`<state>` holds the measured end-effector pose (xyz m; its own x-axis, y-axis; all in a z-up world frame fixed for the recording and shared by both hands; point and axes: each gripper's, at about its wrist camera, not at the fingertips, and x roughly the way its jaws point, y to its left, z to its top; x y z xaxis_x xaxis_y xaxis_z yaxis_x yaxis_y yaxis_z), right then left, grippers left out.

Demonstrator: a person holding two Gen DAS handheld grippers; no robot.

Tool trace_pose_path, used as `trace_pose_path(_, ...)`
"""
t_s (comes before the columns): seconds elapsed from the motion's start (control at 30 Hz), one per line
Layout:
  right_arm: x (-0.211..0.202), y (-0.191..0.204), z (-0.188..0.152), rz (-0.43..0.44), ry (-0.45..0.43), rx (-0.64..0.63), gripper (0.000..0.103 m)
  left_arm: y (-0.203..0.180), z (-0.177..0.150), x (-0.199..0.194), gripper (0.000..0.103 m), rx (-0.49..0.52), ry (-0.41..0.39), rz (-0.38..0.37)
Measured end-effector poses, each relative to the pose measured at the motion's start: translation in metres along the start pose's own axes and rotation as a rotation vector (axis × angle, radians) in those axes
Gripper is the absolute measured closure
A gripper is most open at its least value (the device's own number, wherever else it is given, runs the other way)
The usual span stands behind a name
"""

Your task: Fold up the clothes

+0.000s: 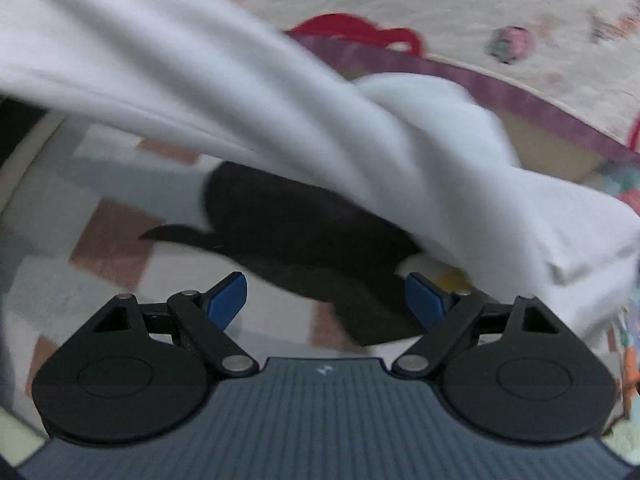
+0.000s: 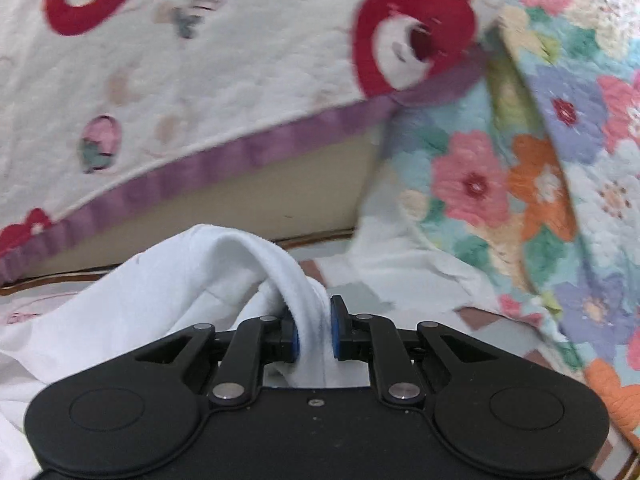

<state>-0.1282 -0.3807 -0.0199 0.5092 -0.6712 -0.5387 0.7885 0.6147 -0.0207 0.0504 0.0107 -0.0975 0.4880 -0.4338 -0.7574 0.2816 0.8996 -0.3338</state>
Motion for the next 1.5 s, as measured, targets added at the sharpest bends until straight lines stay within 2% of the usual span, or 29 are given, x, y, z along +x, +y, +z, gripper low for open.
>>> trace_pose_path(0.1, 0.010, -0.019, -0.001, -0.015, 0.014, 0.003, 0.087, 0.030, 0.019, -0.002, 0.016, -0.107, -0.066, 0.044)
trace_pose_path(0.23, 0.034, -0.037, -0.006, -0.021, 0.095, 0.017, 0.087, 0.051, 0.040, -0.011, 0.015, -0.154, -0.158, 0.114)
trace_pose_path(0.33, 0.049, -0.049, -0.011, -0.022, 0.158, 0.017, 0.080, 0.052, 0.048, -0.011, 0.015, -0.150, -0.143, 0.138)
trace_pose_path(0.4, 0.053, -0.051, -0.013, -0.077, 0.196, -0.060, 0.063, 0.043, 0.050, -0.011, 0.016, -0.120, -0.124, 0.137)
trace_pose_path(0.43, 0.051, -0.052, -0.013, -0.104, 0.202, -0.098, 0.059, 0.036, 0.047, -0.011, 0.016, -0.081, -0.123, 0.131)
trace_pose_path(0.47, 0.044, -0.054, -0.012, -0.122, 0.196, -0.127, 0.048, 0.028, 0.044, -0.010, 0.016, -0.042, -0.122, 0.124)
trace_pose_path(0.5, 0.037, -0.055, -0.011, -0.139, 0.190, -0.157, 0.043, 0.020, 0.041, -0.009, 0.016, -0.002, -0.121, 0.117)
trace_pose_path(0.57, 0.022, -0.056, -0.009, -0.147, 0.173, -0.204, 0.043, 0.004, 0.036, -0.005, 0.016, 0.060, -0.102, 0.103)
trace_pose_path(0.7, -0.002, -0.056, -0.007, -0.166, 0.129, -0.276, 0.041, -0.024, 0.034, 0.008, 0.017, 0.115, -0.040, 0.042)
trace_pose_path(0.83, -0.001, -0.075, 0.006, -0.217, 0.082, -0.324, 0.040, -0.048, 0.030, 0.017, 0.017, 0.164, 0.001, -0.013)
trace_pose_path(0.87, 0.004, -0.087, 0.013, -0.208, 0.099, -0.273, 0.040, -0.050, 0.031, 0.017, 0.017, 0.184, 0.009, -0.022)
trace_pose_path(0.93, 0.011, -0.107, 0.025, -0.117, 0.144, -0.163, 0.040, -0.055, 0.029, 0.020, 0.017, 0.201, 0.023, -0.016)
trace_pose_path(0.97, 0.012, -0.113, 0.029, -0.074, 0.158, -0.128, 0.040, -0.056, 0.028, 0.022, 0.017, 0.195, 0.028, -0.015)
trace_pose_path(1.0, 0.010, -0.113, 0.029, -0.070, 0.142, -0.145, 0.040, -0.057, 0.028, 0.023, 0.016, 0.190, 0.033, -0.014)
trace_pose_path(1.13, -0.001, -0.096, 0.016, -0.197, 0.032, -0.316, 0.039, -0.061, 0.025, 0.030, 0.016, 0.167, 0.051, -0.011)
trace_pose_path(1.17, -0.002, -0.098, 0.016, -0.209, 0.031, -0.287, 0.039, -0.062, 0.025, 0.031, 0.016, 0.162, 0.056, -0.010)
trace_pose_path(1.23, -0.003, -0.112, 0.021, -0.159, 0.073, -0.117, 0.039, -0.065, 0.023, 0.031, 0.016, 0.162, 0.049, -0.007)
trace_pose_path(1.3, -0.004, -0.147, 0.027, 0.027, 0.146, 0.238, 0.040, -0.069, 0.024, 0.031, 0.016, 0.181, 0.046, -0.015)
trace_pose_path(1.33, -0.004, -0.160, 0.025, 0.097, 0.168, 0.376, 0.041, -0.071, 0.025, 0.031, 0.016, 0.186, 0.051, -0.019)
trace_pose_path(1.37, -0.006, -0.166, 0.021, 0.115, 0.182, 0.448, 0.042, -0.074, 0.025, 0.031, 0.016, 0.192, 0.061, -0.026)
trace_pose_path(1.4, -0.008, -0.168, 0.018, 0.113, 0.191, 0.463, 0.042, -0.077, 0.026, 0.032, 0.016, 0.194, 0.065, -0.028)
trace_pose_path(1.47, -0.015, -0.154, 0.016, 0.053, 0.192, 0.311, 0.041, -0.085, 0.030, 0.036, 0.016, 0.185, 0.055, -0.019)
trace_pose_path(1.5, -0.020, -0.149, 0.011, 0.067, 0.196, 0.251, 0.043, -0.089, 0.032, 0.038, 0.016, 0.180, 0.051, -0.015)
